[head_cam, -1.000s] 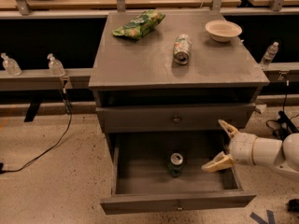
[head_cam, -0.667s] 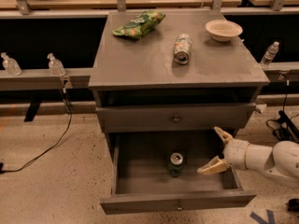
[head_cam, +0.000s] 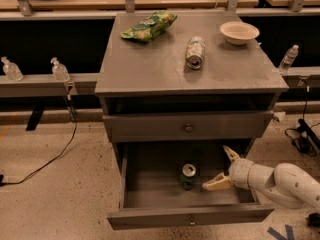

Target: Pick green can from middle drawer and place on counter

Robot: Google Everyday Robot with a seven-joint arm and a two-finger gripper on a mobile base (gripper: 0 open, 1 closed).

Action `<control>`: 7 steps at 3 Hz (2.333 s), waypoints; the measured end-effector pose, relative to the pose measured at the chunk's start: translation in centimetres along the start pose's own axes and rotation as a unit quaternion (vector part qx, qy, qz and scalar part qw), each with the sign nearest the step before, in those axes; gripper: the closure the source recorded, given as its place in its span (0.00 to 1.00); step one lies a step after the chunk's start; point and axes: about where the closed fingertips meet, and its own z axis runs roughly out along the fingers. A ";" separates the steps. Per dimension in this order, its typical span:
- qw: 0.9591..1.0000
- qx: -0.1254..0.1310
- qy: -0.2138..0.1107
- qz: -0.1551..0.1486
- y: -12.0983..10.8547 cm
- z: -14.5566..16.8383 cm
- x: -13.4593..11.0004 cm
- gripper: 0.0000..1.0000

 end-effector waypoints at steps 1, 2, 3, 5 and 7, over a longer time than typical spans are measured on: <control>1.000 0.004 0.003 0.019 0.0 2.7 1.8 0.00; 0.999 -0.009 0.003 0.037 1.1 6.6 3.3 0.00; 0.999 -0.009 0.003 0.037 1.1 6.6 3.3 0.00; 0.995 -0.053 -0.034 0.079 3.1 10.1 3.7 0.13; 0.990 -0.090 -0.068 0.082 4.6 13.4 2.9 0.59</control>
Offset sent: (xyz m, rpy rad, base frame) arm 0.0281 0.0403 -0.0735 0.0476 0.0724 -0.0248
